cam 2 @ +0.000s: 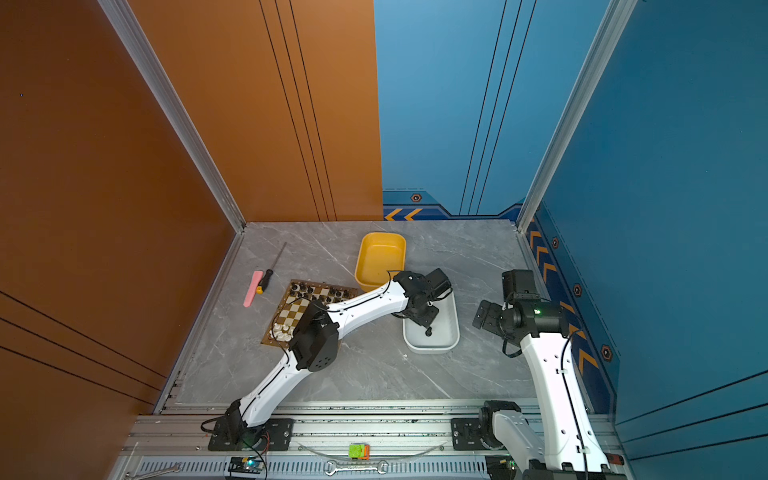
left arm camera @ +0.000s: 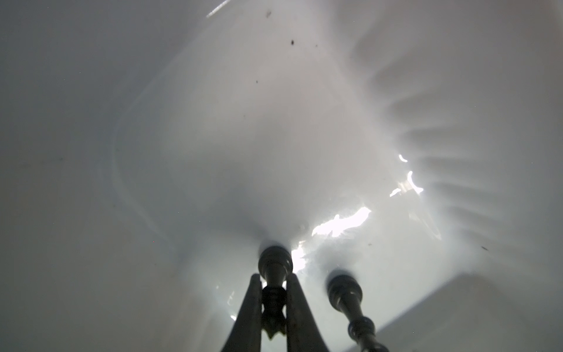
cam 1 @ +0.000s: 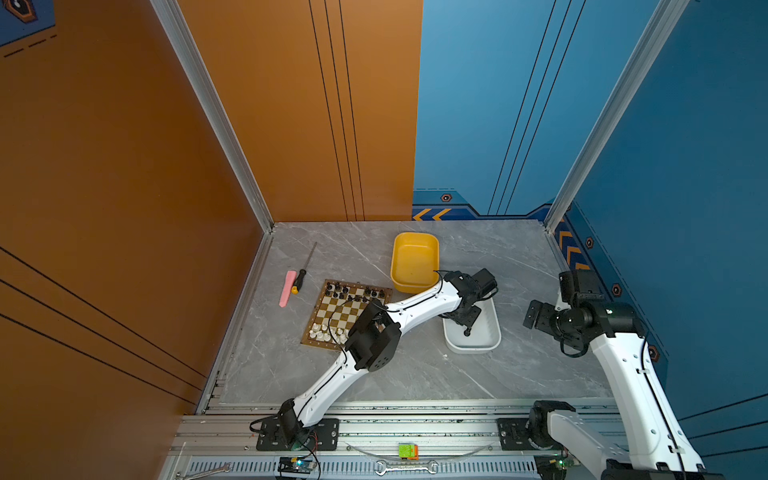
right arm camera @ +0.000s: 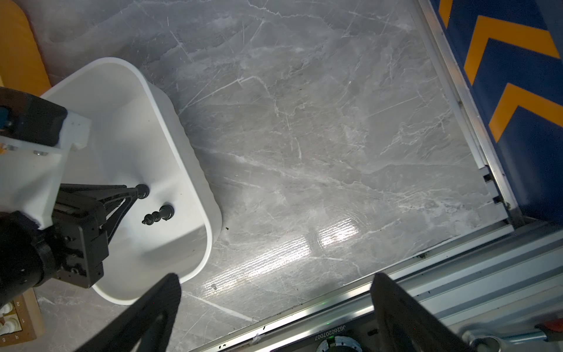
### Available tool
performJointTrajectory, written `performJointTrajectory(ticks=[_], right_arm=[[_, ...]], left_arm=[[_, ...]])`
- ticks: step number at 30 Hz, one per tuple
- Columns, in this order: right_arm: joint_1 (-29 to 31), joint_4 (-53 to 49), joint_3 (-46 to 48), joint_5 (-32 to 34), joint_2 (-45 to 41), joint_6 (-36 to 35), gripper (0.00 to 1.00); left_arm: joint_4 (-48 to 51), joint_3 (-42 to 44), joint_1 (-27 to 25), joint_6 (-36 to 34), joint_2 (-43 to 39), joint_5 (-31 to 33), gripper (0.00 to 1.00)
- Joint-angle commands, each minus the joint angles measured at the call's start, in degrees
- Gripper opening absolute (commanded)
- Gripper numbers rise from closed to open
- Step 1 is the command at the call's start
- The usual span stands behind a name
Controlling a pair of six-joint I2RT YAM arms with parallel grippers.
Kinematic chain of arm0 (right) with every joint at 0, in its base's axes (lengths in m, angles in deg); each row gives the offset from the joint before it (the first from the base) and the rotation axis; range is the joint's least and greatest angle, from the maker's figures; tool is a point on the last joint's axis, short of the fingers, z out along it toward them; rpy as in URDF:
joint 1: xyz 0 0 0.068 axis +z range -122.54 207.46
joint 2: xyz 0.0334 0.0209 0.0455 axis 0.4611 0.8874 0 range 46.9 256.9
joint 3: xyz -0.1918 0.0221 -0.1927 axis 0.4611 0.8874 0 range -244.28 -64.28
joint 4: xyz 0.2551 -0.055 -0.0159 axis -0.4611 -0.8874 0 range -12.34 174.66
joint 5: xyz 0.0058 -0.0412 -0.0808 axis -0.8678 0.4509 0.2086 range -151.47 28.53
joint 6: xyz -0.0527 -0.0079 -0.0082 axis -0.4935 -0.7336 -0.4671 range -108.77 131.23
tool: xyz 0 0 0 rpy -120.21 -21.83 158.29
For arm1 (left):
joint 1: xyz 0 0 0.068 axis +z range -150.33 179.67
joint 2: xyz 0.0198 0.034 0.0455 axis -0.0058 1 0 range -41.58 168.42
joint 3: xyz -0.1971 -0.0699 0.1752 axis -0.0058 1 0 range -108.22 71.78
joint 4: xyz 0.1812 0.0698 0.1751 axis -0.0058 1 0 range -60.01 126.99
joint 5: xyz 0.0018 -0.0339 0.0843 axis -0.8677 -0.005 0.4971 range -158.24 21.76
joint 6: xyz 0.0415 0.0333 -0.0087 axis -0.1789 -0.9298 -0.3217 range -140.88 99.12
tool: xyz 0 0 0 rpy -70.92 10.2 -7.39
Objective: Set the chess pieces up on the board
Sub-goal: 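Lift the black queen and carry it back over the chessboard, then lower the black queen onto the empty back-rank square beside the king's square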
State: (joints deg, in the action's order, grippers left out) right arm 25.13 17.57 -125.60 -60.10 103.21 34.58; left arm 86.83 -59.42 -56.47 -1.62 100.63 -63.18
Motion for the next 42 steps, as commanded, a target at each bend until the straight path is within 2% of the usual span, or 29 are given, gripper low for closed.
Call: performJointTrajectory(ticks=[1, 8, 14, 21, 27, 31, 36, 42], right_arm=[[-0.4, -1.2, -1.0, 0.4, 0.8, -0.2, 1.0], [0.1, 0.5, -2.5, -1.6, 2.4, 0.9, 1.0], [6.7, 3.6, -4.6, -0.8, 5.8, 4.1, 1.0], [17.9, 6.9, -11.5, 3.1, 15.0, 7.2, 1.0], [23.5, 9.4, -17.2, 3.9, 22.7, 9.2, 1.0], [26.6, 9.5, -21.5, 4.9, 27.5, 9.6, 1.0], [29.7, 9.9, -25.5, 5.9, 32.1, 11.0, 1.0], [32.5, 9.8, -28.7, 7.2, 35.3, 12.8, 1.0]], left_arm=[[1.4, -1.7, 1.3, -1.3, -4.0, 1.5, 0.1], [2.6, -1.6, 3.9, -2.2, -9.7, 3.1, 0.08], [5.0, -0.1, 8.5, -3.7, -16.2, 5.8, 0.08], [5.0, 10.1, 17.0, -5.0, -25.2, 8.1, 0.06], [3.2, 20.4, 25.0, -6.1, -30.9, 8.3, 0.06], [-1.2, 27.8, 30.2, -6.1, -34.0, 5.6, 0.07], [-6.4, 35.0, 34.6, -6.2, -35.3, 3.1, 0.07], [-10.4, 38.5, 37.5, -6.9, -33.7, 0.8, 0.07]])
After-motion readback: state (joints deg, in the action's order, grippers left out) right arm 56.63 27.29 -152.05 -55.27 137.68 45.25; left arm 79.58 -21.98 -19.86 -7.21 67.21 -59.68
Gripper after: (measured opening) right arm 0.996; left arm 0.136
